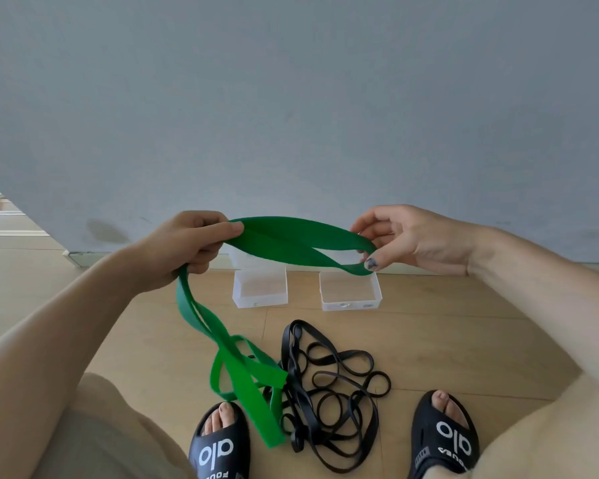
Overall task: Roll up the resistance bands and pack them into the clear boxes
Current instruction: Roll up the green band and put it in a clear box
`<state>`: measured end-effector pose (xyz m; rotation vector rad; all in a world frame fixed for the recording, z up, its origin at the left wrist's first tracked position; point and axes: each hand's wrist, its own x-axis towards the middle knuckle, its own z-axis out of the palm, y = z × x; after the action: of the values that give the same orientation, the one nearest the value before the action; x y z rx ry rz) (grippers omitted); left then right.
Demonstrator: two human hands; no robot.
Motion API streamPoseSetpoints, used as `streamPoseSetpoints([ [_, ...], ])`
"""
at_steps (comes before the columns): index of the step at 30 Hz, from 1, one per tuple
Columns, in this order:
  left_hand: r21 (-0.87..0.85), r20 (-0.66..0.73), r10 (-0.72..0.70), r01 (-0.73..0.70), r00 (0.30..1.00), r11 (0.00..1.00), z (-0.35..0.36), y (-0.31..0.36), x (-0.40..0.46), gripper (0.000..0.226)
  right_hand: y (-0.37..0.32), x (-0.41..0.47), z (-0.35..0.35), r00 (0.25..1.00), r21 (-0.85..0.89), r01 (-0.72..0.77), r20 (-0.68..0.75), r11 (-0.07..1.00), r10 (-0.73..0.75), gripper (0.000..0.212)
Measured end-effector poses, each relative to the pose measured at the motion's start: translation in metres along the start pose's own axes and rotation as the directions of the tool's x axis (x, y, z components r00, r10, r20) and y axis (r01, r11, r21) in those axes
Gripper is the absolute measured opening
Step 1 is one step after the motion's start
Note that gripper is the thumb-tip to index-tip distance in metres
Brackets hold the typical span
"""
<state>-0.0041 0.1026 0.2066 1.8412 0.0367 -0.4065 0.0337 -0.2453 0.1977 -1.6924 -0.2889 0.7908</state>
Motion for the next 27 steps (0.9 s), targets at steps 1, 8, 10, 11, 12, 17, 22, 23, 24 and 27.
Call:
streamPoseSetpoints([
  [1,0.012,0.017,-0.009,0.009,1.000,1.000,0.000,0.000,-0.001,0.046,0.000,0.000,0.000,0.999,-0.043,0.003,-0.039,0.999,-0.005,0.053],
  [8,0.073,0.108,-0.067,0.060,0.992,0.996,0.014,0.001,0.001,0.039,-0.007,0.007,0.005,0.906,-0.375,0.021,-0.384,0.927,-0.176,0.037],
  [10,0.084,0.132,-0.060,0.049,0.989,0.995,0.020,0.004,0.002,0.042,-0.004,0.014,0.009,0.815,-0.564,-0.035,-0.494,0.825,-0.303,0.031],
  [11,0.087,0.137,-0.052,0.040,0.989,0.995,0.021,0.005,0.002,0.043,-0.002,0.016,0.010,0.771,-0.655,-0.079,-0.518,0.752,-0.370,0.028],
  [12,0.089,0.133,-0.047,0.036,0.990,0.995,0.021,0.006,0.002,0.044,0.001,0.018,0.010,0.738,-0.718,-0.127,-0.529,0.685,-0.418,0.027],
  [17,0.160,0.123,-0.077,0.056,0.989,0.985,0.011,-0.001,-0.003,0.033,-0.001,0.018,0.010,0.791,-0.614,-0.131,-0.538,0.778,-0.291,0.016],
  [22,0.394,0.157,-0.097,0.027,0.983,0.919,0.011,-0.011,-0.006,0.029,-0.005,0.016,0.018,0.939,-0.324,-0.084,-0.342,0.942,-0.034,0.011],
  [23,0.470,0.173,-0.104,0.010,0.979,0.883,0.011,-0.012,-0.006,0.030,-0.007,0.015,0.019,0.947,-0.239,-0.077,-0.323,0.968,-0.005,0.012],
  [24,0.534,0.193,-0.119,-0.002,0.974,0.846,0.012,-0.014,-0.005,0.030,-0.010,0.014,0.019,0.956,-0.146,-0.055,-0.294,0.988,0.010,0.012],
  [27,0.646,0.238,-0.194,-0.006,0.952,0.764,0.014,-0.020,-0.003,0.033,-0.021,0.007,0.020,0.985,0.047,-0.001,-0.175,0.999,0.009,0.020],
])
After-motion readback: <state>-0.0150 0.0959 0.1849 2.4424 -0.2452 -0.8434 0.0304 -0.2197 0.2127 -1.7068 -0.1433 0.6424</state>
